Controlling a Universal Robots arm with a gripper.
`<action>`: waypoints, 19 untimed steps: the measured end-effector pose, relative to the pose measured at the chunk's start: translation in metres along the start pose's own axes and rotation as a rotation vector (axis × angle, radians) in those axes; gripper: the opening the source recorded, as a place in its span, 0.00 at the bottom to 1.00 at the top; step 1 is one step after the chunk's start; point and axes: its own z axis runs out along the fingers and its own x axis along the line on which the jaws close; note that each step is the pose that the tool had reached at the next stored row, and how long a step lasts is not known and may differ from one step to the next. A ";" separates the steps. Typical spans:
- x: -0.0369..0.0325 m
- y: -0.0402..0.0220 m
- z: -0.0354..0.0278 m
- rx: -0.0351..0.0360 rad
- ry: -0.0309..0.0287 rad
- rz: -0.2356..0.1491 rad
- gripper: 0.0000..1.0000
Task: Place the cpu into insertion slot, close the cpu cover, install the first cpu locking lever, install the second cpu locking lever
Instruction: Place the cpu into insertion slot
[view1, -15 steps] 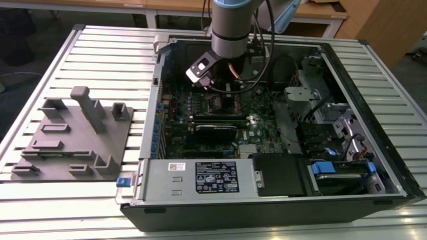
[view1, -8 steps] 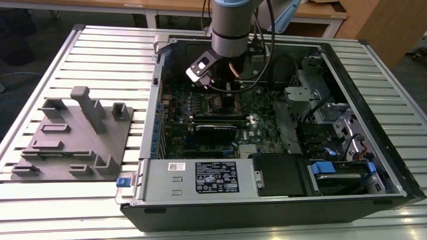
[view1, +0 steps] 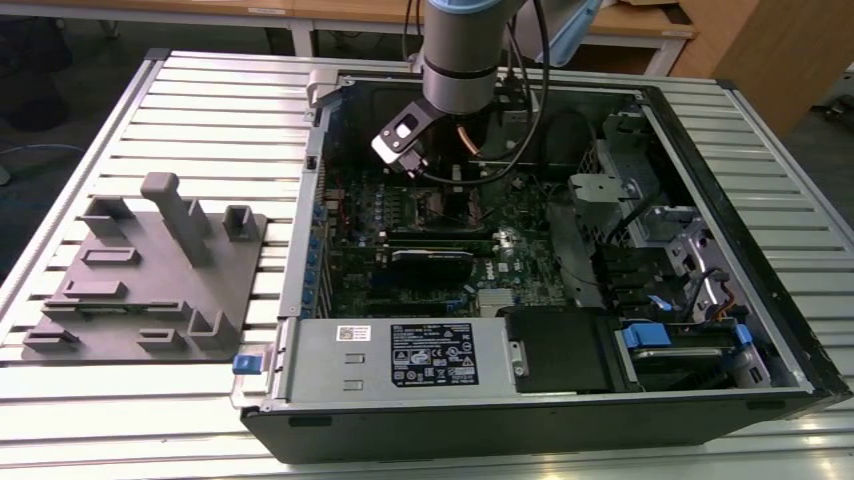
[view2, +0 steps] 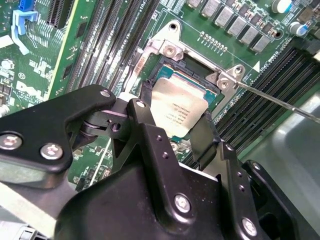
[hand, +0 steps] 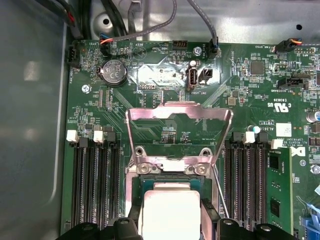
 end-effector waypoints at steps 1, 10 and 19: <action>0.0000 -0.0002 0.0003 -0.0001 0.0002 -0.001 0.54; 0.0001 -0.0007 0.0013 0.0000 0.0007 -0.012 0.54; 0.0001 -0.0016 0.0022 0.0000 0.0008 -0.014 0.54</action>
